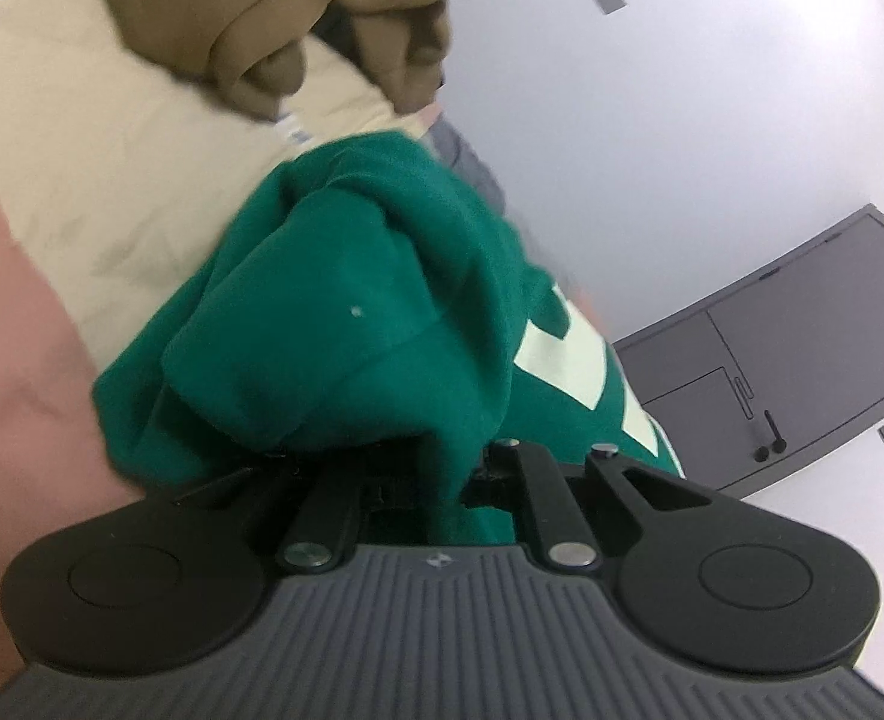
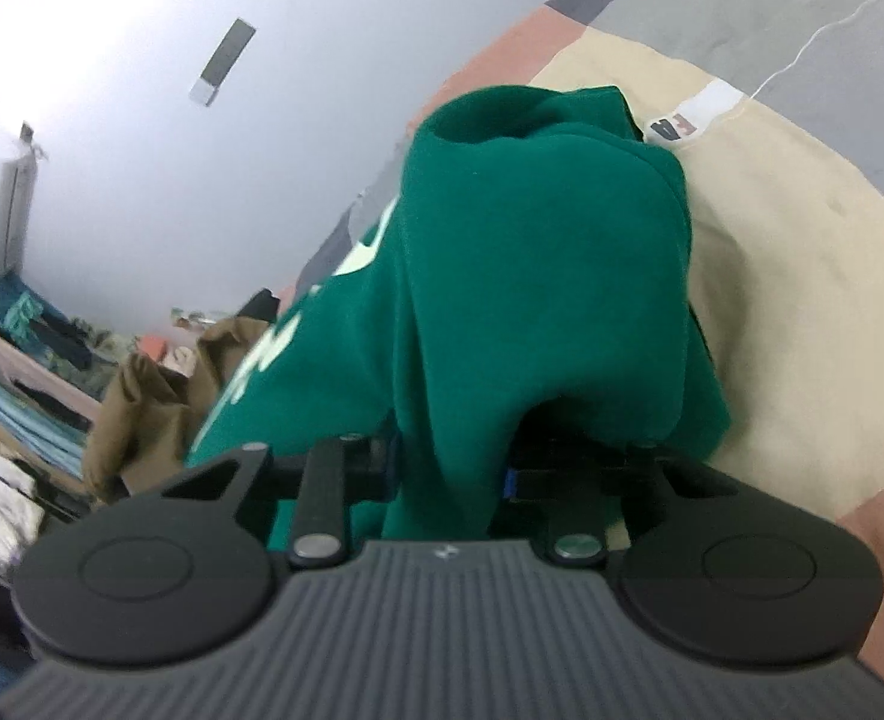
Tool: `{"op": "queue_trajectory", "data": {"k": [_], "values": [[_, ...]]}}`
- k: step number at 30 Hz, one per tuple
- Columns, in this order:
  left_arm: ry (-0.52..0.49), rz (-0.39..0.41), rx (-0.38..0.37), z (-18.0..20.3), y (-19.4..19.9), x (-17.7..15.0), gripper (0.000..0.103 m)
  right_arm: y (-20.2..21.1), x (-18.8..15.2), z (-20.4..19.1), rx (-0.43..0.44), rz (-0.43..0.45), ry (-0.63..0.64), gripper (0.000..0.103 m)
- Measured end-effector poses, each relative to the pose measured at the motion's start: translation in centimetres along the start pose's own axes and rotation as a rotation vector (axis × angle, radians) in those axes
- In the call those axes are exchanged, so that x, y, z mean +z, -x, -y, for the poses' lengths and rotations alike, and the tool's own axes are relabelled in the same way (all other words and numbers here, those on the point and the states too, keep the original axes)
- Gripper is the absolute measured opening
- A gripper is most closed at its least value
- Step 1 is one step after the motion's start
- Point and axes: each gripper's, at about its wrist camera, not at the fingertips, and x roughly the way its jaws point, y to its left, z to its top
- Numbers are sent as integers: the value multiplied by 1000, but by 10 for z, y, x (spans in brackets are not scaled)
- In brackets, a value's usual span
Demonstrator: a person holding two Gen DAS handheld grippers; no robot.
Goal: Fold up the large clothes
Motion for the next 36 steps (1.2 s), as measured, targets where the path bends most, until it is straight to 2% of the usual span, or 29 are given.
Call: {"op": "queue_trajectory", "data": {"k": [5,7,8,9,10,11,12,13,15,18,22,29,34,36], "values": [[2,2,-13,-1,2,-2,13,5,-5,9,15,2,-62,31],[14,2,-16,0,7,-2,18,8,-6,9,15,-2,-88,35],[24,4,-12,1,10,-3,26,10,-7,10,16,-6,-112,42],[38,3,-13,2,9,-2,40,11,-9,13,19,-10,-137,46],[54,-4,-14,2,12,-2,48,13,-11,15,20,-15,-169,60],[75,-15,-20,1,13,-3,60,14,-14,18,11,-21,-203,80],[96,-23,-31,1,14,-4,69,14,-17,20,-4,-21,-227,87],[124,-31,-47,0,15,-5,73,13,-19,23,-18,-20,-252,92],[171,-38,-74,-3,16,-7,86,10,-21,29,-11,-16,-294,92],[229,-39,-86,-7,19,-10,94,1,-20,36,22,-5,-338,98],[311,-45,-105,-20,16,-14,100,-12,-15,37,73,31,-327,99],[352,-50,-72,-23,6,-16,103,-20,-4,35,190,81,-308,100],[380,-113,-19,-16,-4,-19,103,-24,-3,31,169,76,-273,100],[398,-145,-23,-14,-9,-24,103,-24,-4,30,164,80,-269,100]]}}
